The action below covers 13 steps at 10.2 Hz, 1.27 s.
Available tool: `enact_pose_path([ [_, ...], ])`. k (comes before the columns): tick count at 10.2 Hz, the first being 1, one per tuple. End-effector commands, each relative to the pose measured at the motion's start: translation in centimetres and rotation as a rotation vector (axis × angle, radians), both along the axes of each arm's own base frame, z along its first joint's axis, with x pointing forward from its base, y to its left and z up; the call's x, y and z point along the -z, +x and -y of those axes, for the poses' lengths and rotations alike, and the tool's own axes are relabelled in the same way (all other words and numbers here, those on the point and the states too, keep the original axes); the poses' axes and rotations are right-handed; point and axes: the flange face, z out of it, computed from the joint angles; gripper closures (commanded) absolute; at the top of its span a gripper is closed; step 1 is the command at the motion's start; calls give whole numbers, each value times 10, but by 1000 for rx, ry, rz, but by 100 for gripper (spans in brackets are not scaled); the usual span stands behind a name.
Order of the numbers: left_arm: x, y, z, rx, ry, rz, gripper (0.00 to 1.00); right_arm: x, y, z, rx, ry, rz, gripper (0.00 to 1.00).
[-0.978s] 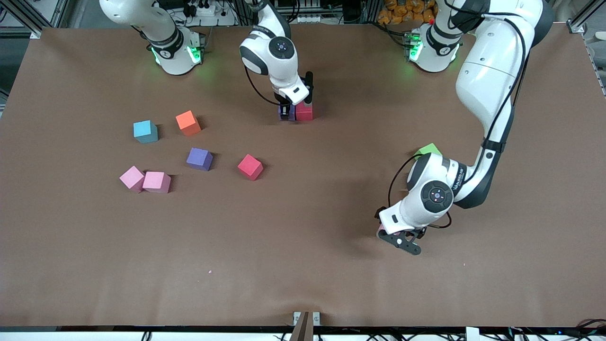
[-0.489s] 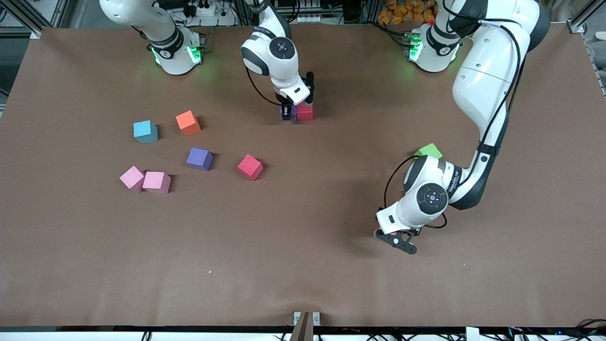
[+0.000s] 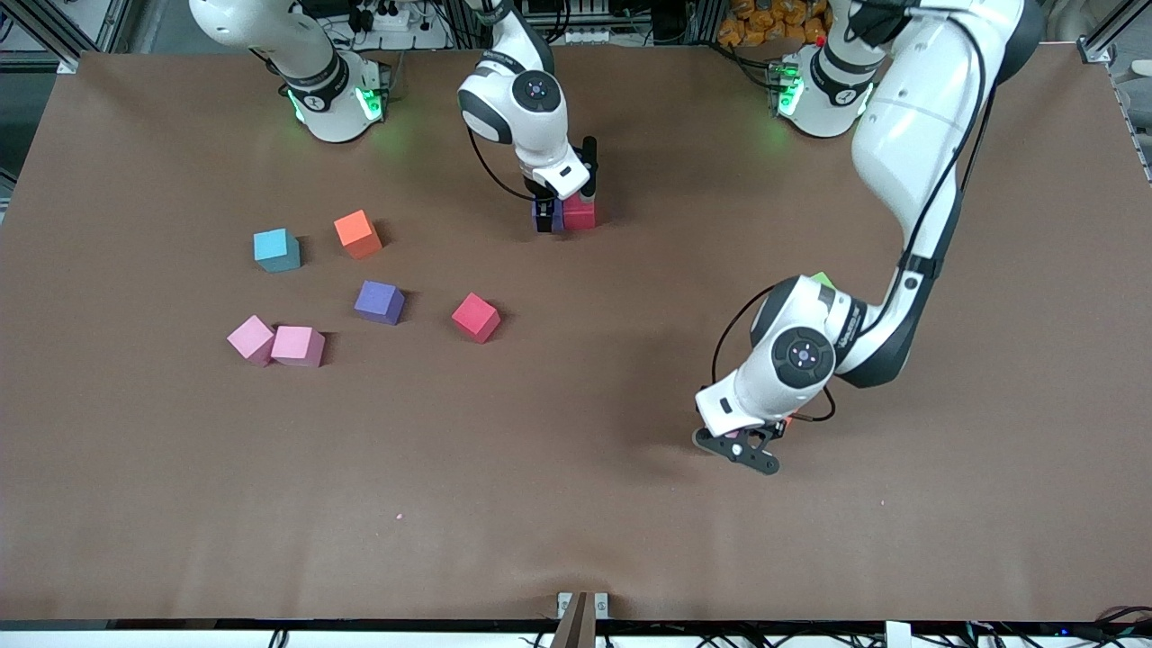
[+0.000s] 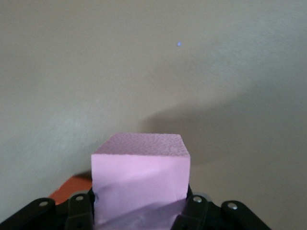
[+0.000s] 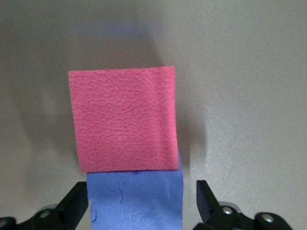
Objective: Form number 2 with 11 blocks
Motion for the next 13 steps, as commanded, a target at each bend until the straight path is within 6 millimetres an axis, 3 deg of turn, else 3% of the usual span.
enact_pose_path([
  [1, -49, -57, -18, 8, 60, 5, 81, -19, -3, -2, 10, 8, 6, 0],
  [2, -58, -81, -24, 24, 80, -1, 81, -30, 0, -2, 14, 8, 3, 0],
  [4, -60, -126, -47, 73, 113, -8, 81, -49, 3, 1, 21, 7, -2, 0],
  [6, -58, -172, -47, 127, 146, -31, 82, -65, 18, 8, 48, -1, -12, 0],
  [7, -49, -192, -40, 169, 160, -54, 82, -74, 38, 18, 85, -7, -19, 0],
  [10, -29, -245, 1, 290, 176, -101, 83, -101, 124, 61, 261, -35, -49, 0],
  [12, -20, -271, 29, 356, 164, -122, 83, -104, 172, 99, 353, -43, -59, 0],
  [13, -16, -288, 49, 407, 157, -130, 85, -97, 190, 108, 372, -43, -57, 0],
])
